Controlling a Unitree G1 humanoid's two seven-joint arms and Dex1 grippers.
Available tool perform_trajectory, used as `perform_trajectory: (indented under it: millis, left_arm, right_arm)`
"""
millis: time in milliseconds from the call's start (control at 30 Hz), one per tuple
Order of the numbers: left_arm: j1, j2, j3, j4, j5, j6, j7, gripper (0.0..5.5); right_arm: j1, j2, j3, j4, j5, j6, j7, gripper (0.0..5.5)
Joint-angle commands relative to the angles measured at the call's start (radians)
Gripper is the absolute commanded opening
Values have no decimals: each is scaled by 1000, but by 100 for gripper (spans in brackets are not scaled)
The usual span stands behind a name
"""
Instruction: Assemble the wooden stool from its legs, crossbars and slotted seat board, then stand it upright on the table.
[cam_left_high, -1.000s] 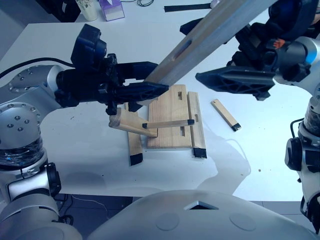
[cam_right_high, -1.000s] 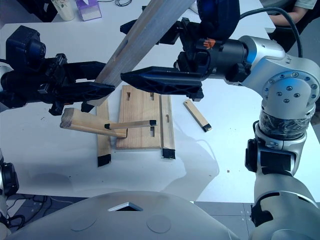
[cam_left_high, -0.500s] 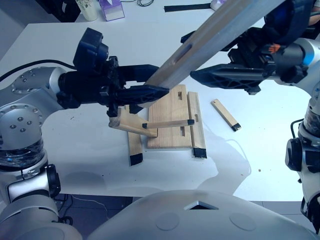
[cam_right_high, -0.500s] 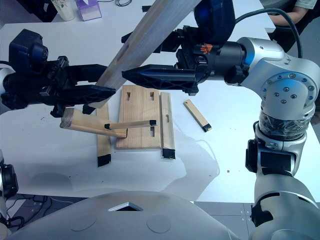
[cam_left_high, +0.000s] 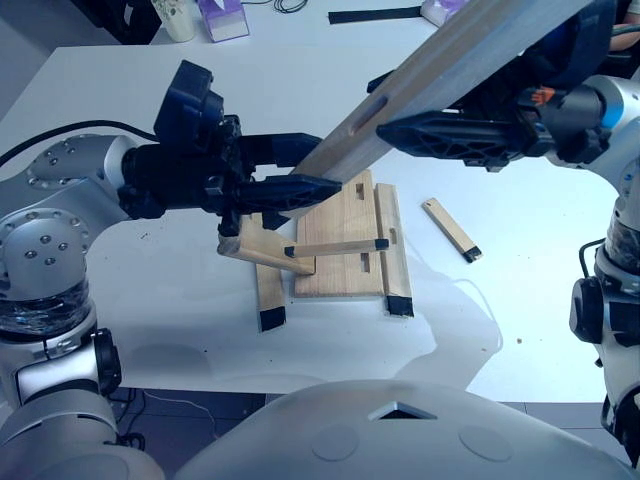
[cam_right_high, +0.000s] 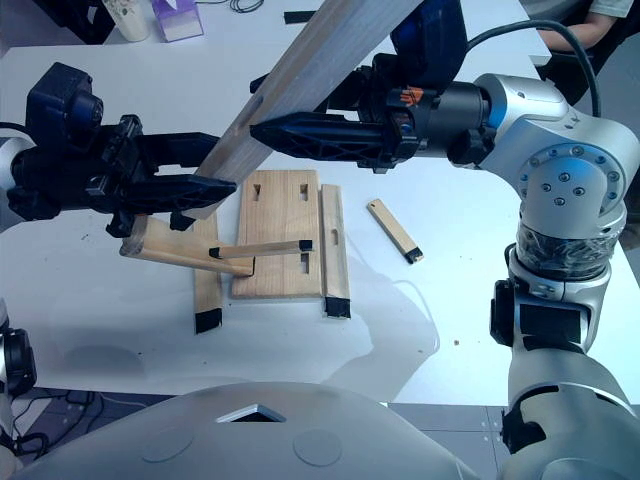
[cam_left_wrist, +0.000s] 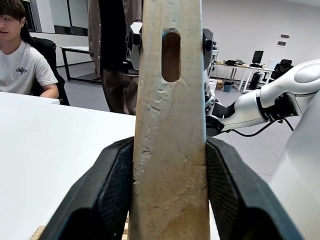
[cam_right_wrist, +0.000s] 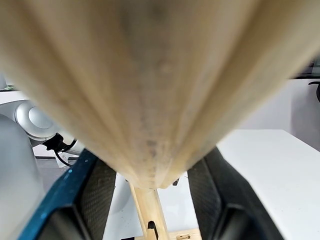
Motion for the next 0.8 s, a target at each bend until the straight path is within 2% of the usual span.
perform_trajectory:
  millis: [33,67,100,333,467,633,800]
  left_arm:
    - [-18,5,13,15,2,-10,32,201]
    - [-25,4,8,23,7,1,58,201]
    - [-33,1,-1,31,15,8,76,237]
    - [-137,-68,-11,196,99,-13,228,331]
    - [-162,-78,23,255,99,-21,241,331]
    - [-146,-24,20,414,287,-132,207,331]
    - [104,109,-61,450,561,-338,29,331]
  right_arm:
    - [10,-11,4,-1,-34,-10,3,200]
    - [10,-7,3,-1,-35,-15,1,200]
    - [7,-1,1,1,-34,-20,-4,200]
    - [-30,10,-25,22,-76,-70,-20,200]
    - [-26,-53,-17,49,-192,-140,35,200]
    - [84,-203,-6,108,-415,-307,178,200]
    - [249,-258,-35,92,-488,-397,249,200]
